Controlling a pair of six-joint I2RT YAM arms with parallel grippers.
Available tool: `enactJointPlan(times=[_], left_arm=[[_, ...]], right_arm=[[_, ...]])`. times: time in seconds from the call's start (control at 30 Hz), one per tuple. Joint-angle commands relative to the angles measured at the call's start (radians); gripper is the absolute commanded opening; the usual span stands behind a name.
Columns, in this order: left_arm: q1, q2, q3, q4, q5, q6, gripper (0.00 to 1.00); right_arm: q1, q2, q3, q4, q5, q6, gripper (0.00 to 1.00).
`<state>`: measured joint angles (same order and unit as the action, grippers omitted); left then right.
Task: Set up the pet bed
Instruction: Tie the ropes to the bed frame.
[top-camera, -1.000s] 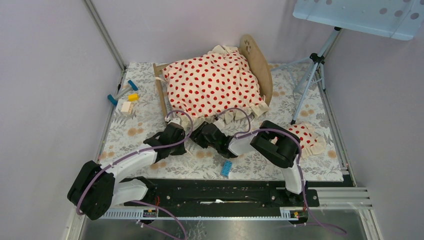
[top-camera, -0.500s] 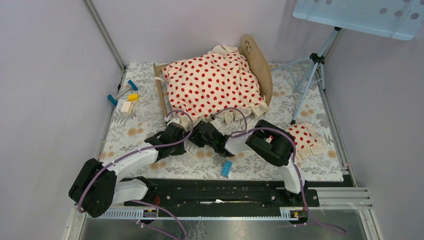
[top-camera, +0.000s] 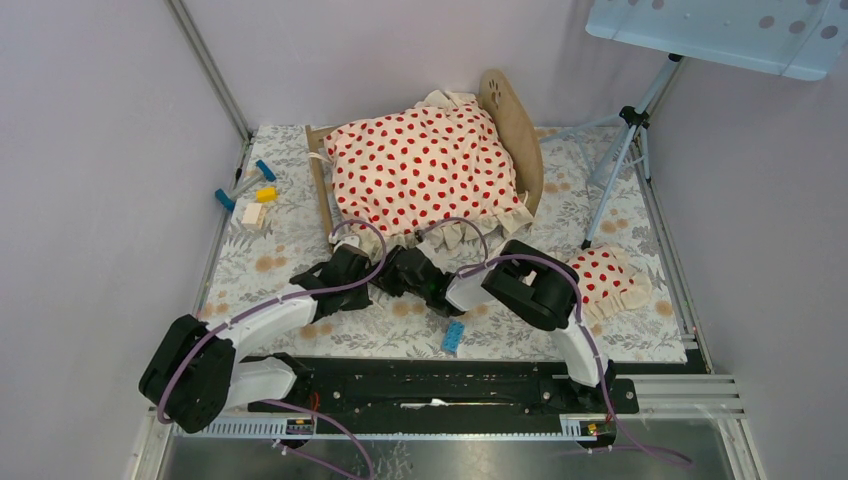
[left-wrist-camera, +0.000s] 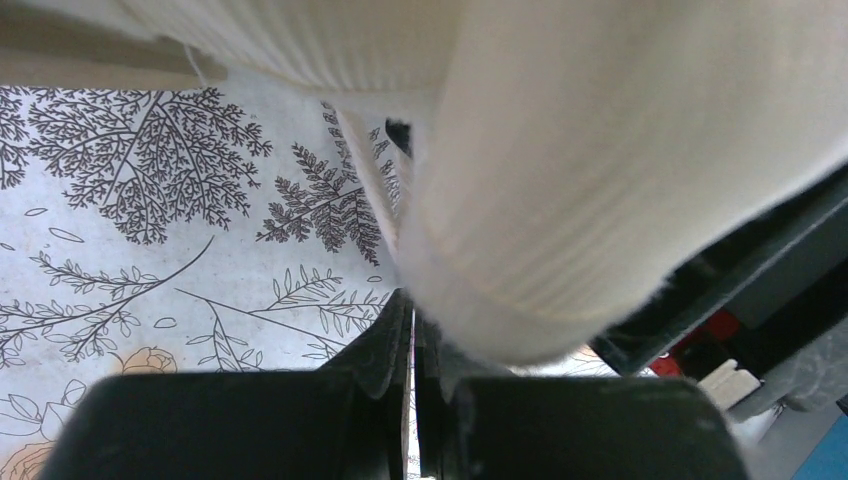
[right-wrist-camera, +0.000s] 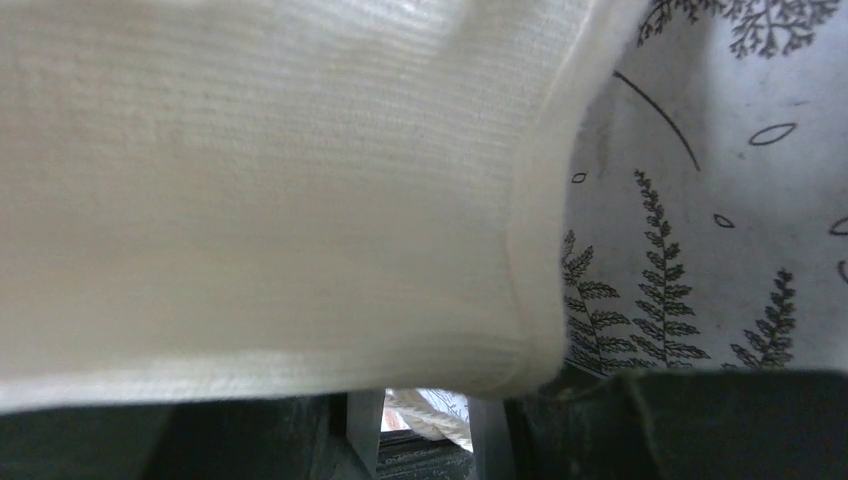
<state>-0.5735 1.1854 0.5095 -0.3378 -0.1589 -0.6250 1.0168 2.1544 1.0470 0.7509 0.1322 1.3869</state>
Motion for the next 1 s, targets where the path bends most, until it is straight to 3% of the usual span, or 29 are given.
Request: enactJointPlan(times=[0.0, 0.33, 0.6, 0.7, 0.97], left_arm=[[0.003, 0.009, 0.028, 0.003, 0.007, 0.005, 0.00], [0.004, 0.020, 0.033, 0.006, 0.016, 0.012, 0.00], [0.005, 0.020, 0.031, 0.008, 0.013, 0.011, 0.00], [0.006, 0.013, 0.031, 0.007, 0.008, 0.008, 0.00], [0.006, -0.001, 0.046, -0.026, -0.011, -0.010, 0.25]], right_arm=[[0.008, 0.038, 0.017, 0.007, -0.073, -0.028, 0.38], [0.009, 0.063, 0.039, 0.057, -0.098, -0.033, 0.33], [0.008, 0.019, -0.025, 0.102, -0.043, -0.047, 0.00], [0.008, -0.013, -0.079, 0.138, 0.000, -0.054, 0.00], [0.008, -0.114, -0.185, 0.120, 0.141, -0.063, 0.00]])
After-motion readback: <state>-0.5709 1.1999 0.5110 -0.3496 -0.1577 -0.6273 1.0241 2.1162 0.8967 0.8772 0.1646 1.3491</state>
